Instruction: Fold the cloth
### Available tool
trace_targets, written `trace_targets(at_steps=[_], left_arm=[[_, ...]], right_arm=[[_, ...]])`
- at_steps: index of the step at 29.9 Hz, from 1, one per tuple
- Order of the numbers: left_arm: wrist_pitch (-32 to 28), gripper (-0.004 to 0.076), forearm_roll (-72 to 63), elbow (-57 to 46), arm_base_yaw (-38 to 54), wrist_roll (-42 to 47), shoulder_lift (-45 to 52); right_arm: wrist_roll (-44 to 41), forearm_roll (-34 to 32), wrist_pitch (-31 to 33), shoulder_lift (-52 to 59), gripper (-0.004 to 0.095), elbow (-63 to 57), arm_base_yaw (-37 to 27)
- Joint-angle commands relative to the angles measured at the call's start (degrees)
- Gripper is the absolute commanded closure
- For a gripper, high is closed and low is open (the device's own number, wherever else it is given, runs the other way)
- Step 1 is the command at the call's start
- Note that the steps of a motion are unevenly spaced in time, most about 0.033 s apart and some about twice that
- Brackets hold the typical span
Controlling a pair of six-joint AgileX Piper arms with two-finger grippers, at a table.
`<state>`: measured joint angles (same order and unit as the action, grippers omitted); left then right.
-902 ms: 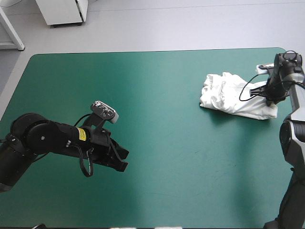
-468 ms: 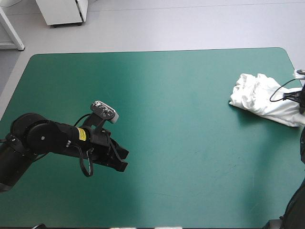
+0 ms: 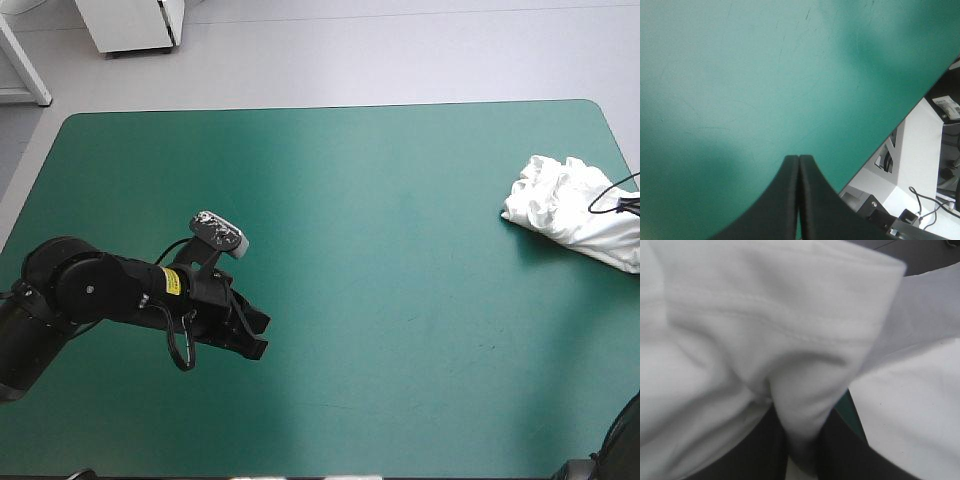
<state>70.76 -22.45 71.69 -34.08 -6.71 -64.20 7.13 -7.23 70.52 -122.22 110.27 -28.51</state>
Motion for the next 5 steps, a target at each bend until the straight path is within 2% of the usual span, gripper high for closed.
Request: trace_targets(at_steps=[1,3,5], left_arm=[[-2.24,0.0746,-2.10,1.44,-0.01,0.34,1.07],[-2.24,0.0746,-2.24,1.44,-0.01,0.34,1.07],[-2.24,0.0746,-2.35,1.44,-0.01,0.34,1.07]], right_arm=[[-0.83,-0.90,1.09,4.56,0.0677,1.19,-0.43],[-0.96,-0.46,1.09,4.77,0.0588,1.19,-0.43],[-1.06,-0.46,1.09,5.17,0.0540,1.19,-0.43]])
